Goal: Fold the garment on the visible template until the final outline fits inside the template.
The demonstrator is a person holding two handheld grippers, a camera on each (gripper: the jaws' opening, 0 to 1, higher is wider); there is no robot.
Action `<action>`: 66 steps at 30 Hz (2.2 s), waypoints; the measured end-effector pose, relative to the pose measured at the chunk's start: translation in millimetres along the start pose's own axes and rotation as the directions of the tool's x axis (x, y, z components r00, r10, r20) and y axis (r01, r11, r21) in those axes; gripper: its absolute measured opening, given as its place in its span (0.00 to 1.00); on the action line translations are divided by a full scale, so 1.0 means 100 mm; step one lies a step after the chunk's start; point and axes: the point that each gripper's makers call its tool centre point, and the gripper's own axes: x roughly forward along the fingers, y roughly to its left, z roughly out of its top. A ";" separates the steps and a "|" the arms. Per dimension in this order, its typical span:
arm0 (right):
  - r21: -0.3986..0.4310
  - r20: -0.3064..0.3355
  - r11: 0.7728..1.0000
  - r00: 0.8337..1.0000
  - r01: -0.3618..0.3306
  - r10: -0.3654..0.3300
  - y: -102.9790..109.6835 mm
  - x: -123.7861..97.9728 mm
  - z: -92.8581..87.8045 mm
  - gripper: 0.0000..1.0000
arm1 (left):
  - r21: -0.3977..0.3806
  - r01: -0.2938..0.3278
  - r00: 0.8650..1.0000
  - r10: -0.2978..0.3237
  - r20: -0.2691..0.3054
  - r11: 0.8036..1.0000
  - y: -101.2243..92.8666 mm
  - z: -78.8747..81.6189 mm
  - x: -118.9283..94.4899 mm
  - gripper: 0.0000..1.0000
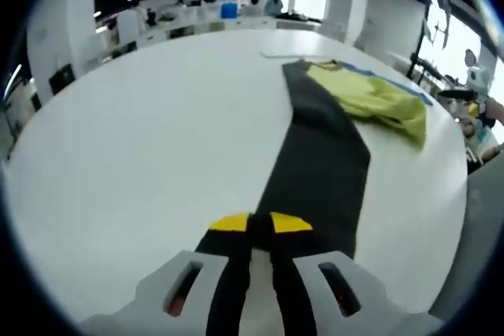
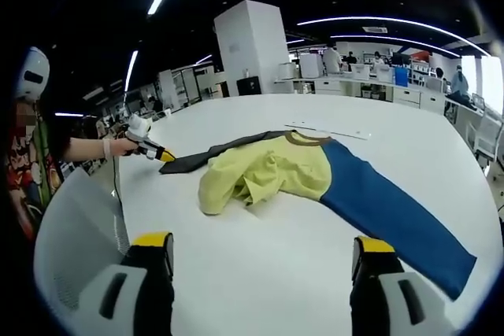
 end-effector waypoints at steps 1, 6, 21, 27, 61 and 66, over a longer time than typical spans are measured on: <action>0.000 0.000 1.000 1.000 0.000 0.000 0.01 0.00 0.00 0.94 | -0.004 0.002 1.000 -0.002 0.002 1.000 -0.01 0.00 0.00 0.01; 0.000 -0.004 1.000 1.000 -0.003 0.003 0.02 0.00 -0.01 0.94 | 0.005 -0.021 1.000 0.021 0.008 1.000 0.00 0.04 -0.03 0.00; 0.003 -0.013 1.000 1.000 0.009 -0.009 -0.03 -0.03 -0.02 0.94 | -0.149 -0.269 0.939 0.294 0.180 0.951 1.00 0.64 -0.22 0.00; 0.012 -0.023 1.000 1.000 0.014 -0.014 -0.05 -0.02 -0.05 0.94 | -0.132 -0.308 0.926 0.329 0.184 0.942 1.32 0.84 -0.16 0.00; 0.057 -0.077 0.997 0.996 0.053 -0.048 -0.06 -0.05 -0.22 0.94 | -0.088 -0.374 0.927 0.375 0.001 0.923 2.06 0.47 0.34 0.00; 0.066 -0.072 0.997 0.996 0.048 -0.043 -0.05 -0.02 -0.23 0.94 | -0.079 -0.380 0.924 0.382 0.007 0.922 2.06 0.47 0.33 0.00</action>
